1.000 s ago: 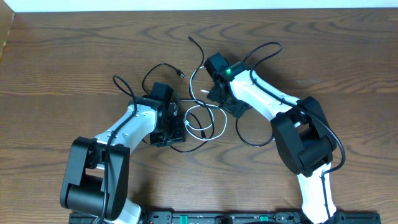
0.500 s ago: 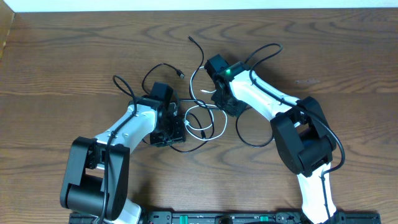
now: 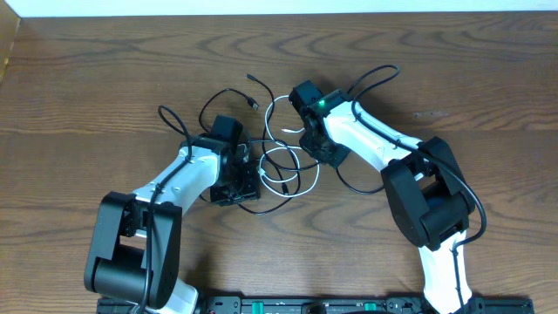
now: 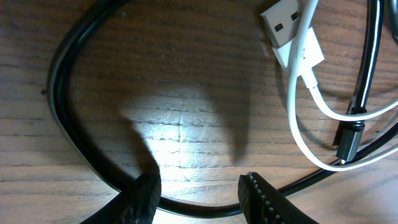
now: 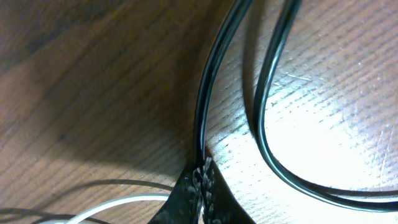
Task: Untangle cables
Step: 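Pull the black cable with the right gripper up and far right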
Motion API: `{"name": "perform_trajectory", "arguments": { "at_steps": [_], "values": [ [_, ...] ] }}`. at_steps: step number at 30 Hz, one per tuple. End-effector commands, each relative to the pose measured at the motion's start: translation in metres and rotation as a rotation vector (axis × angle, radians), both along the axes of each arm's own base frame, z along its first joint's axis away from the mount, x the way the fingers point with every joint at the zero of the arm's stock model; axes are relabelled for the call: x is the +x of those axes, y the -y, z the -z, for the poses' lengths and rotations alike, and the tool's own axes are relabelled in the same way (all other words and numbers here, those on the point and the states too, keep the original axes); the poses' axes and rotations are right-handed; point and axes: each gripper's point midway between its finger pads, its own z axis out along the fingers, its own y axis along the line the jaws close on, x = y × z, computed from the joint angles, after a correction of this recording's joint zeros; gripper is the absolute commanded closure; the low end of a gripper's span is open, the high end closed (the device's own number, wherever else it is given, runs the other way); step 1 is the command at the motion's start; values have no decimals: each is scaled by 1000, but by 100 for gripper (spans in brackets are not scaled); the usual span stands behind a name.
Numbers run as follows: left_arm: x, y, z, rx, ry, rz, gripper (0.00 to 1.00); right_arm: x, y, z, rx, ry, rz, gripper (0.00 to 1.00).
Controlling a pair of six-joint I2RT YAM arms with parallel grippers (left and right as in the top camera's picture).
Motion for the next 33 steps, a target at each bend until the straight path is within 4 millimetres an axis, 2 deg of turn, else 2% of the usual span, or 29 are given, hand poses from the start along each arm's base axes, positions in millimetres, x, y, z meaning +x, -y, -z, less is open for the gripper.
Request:
{"name": "perform_trajectory", "arguments": {
  "at_steps": [1,5,8,12,17,19,22,28,33],
  "values": [
    [-10,-4,7,21,-29,5,54,-12,10,17,-48,-55,-119,99],
    [-10,-4,7,22,-29,5,54,0,10,-2,-36,-31,-281,99],
    [-10,-4,7,21,-28,5,54,14,11,-31,-20,19,-387,99],
    [-10,-4,7,21,-29,5,54,36,16,-89,5,137,-488,99],
    [-10,-4,7,21,-29,5,54,54,34,-170,10,325,-552,99],
    [-10,-4,7,21,-29,5,54,55,52,-201,-30,398,-532,99],
    [-10,-4,7,21,-29,4,54,49,89,-250,-124,505,-461,99],
    [-10,-4,7,21,-29,5,54,35,135,-306,-231,630,-404,99],
    [-10,-4,7,21,-29,5,54,27,171,-336,-265,703,-314,99]
  ]
}}
